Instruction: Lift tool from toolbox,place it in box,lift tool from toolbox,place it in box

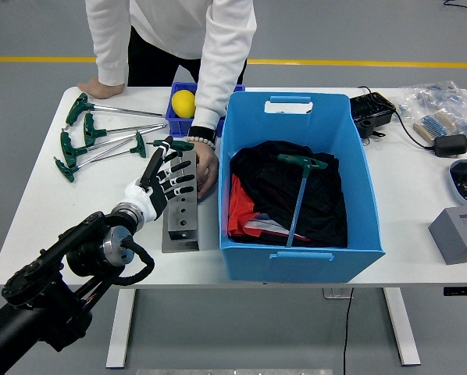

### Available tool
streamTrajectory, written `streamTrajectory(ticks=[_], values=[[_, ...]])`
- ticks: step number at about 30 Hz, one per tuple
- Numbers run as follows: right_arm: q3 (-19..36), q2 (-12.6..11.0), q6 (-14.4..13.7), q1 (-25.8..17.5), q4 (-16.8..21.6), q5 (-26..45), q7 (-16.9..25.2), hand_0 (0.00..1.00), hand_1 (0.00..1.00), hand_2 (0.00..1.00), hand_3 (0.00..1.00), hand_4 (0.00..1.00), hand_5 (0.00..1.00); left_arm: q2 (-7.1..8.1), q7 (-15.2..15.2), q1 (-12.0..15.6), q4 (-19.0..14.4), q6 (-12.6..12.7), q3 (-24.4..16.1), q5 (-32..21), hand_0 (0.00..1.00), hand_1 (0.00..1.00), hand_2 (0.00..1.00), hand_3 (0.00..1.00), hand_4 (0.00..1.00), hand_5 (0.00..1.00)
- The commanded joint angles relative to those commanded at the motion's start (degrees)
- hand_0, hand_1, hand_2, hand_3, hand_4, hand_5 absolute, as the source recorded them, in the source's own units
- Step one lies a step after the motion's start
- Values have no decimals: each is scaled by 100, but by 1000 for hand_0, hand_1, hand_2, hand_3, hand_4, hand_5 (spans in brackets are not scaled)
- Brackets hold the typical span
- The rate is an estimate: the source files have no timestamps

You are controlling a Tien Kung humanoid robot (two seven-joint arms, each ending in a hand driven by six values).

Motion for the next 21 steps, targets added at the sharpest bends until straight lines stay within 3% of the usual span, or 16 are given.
streamTrajectory(ticks=[12, 21], values=[[-29, -8, -2, 31, 0, 0, 4, 688, 647, 723, 588, 832, 762, -60, -188, -155, 60, -185, 37, -547, 299, 441, 707, 884, 816, 806], [-64, -9, -12, 60, 0, 5, 1, 688, 647, 723, 588, 832, 763, 30, -271, -300, 145, -406, 63, -1141, 316, 465, 704, 843, 814, 799]])
